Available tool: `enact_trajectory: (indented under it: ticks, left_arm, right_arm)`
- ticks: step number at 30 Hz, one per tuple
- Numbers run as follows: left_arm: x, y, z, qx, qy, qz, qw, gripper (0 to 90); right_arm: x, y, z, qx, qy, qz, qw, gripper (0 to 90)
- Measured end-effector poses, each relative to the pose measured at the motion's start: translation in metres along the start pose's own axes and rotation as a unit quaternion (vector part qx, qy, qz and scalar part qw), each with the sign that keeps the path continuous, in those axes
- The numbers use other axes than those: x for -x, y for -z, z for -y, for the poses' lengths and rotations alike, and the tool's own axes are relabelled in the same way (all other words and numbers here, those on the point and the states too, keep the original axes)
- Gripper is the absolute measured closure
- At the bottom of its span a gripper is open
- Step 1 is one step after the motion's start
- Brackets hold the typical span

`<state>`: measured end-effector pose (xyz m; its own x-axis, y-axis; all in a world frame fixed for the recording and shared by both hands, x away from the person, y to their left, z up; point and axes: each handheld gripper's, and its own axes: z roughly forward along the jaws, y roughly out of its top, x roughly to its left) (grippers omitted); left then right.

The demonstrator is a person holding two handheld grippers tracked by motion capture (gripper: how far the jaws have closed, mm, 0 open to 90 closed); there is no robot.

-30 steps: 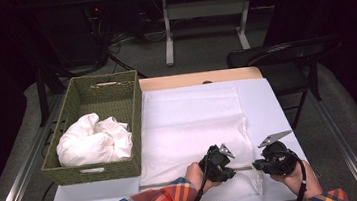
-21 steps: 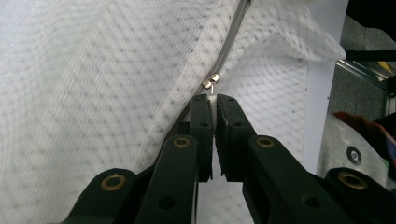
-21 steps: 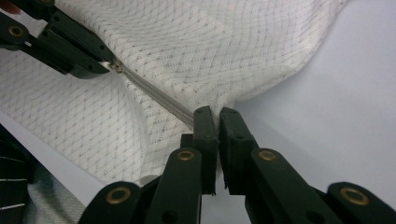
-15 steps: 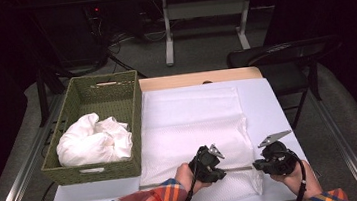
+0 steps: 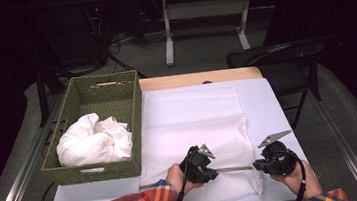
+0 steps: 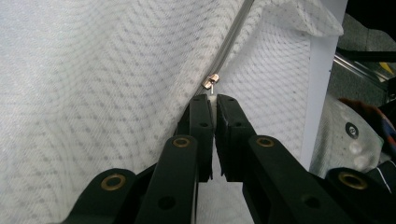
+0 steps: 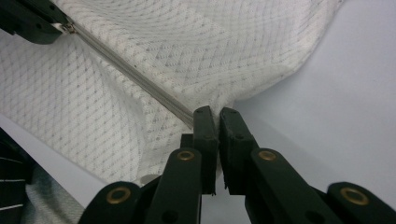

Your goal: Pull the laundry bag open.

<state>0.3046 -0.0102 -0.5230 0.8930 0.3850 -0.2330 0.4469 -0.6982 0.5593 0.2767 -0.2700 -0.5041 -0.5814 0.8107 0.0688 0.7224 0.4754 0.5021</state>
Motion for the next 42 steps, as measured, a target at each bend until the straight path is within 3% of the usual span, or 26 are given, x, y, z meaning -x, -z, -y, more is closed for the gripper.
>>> enact_trajectory:
  ticks: [24, 42]
  left_arm:
    - [-0.013, 0.023, 0.025, -0.016, 0.025, 0.009, 0.9995, 85.7]
    - [-0.02, 0.041, 0.046, -0.018, 0.042, -0.002, 0.999, 85.8]
  right_arm:
    - [0.0, -0.001, 0.0, -0.003, -0.004, 0.001, 1.0, 86.4]
    - [0.001, -0.002, 0.0, -0.007, -0.004, 0.003, 1.0, 86.4]
